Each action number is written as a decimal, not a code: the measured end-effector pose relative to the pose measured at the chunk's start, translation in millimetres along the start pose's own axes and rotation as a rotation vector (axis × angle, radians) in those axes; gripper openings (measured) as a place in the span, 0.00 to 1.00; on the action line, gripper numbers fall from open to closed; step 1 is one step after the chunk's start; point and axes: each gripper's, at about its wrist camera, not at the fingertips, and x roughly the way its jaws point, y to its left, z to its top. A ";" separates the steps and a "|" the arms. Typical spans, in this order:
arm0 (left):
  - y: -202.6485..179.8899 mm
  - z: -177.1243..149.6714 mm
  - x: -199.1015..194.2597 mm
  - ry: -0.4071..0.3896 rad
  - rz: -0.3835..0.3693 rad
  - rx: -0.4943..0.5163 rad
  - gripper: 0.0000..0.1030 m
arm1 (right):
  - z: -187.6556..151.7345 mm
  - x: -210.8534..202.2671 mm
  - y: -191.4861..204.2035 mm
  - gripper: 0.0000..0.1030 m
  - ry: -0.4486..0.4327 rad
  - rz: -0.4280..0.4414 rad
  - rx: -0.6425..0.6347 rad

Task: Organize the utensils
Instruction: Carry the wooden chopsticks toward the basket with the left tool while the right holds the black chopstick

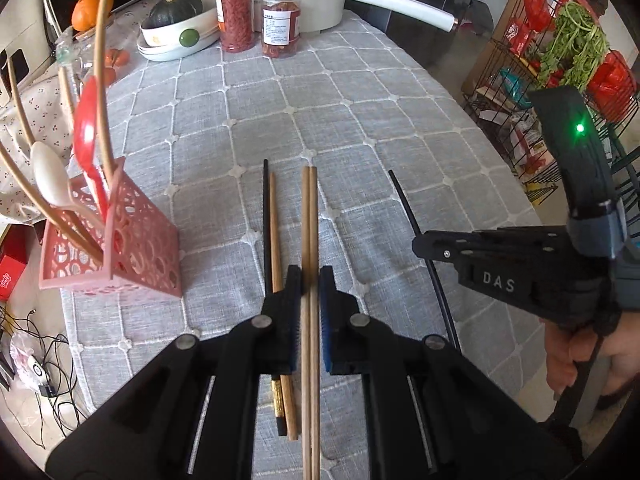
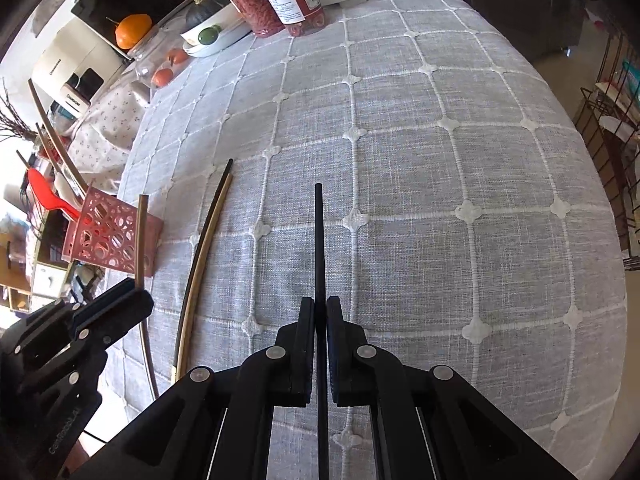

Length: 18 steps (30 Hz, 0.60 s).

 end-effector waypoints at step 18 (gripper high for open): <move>25.1 -24.7 -22.2 -0.031 -0.014 -0.078 0.10 | -5.9 12.2 31.9 0.05 0.014 -0.038 -0.081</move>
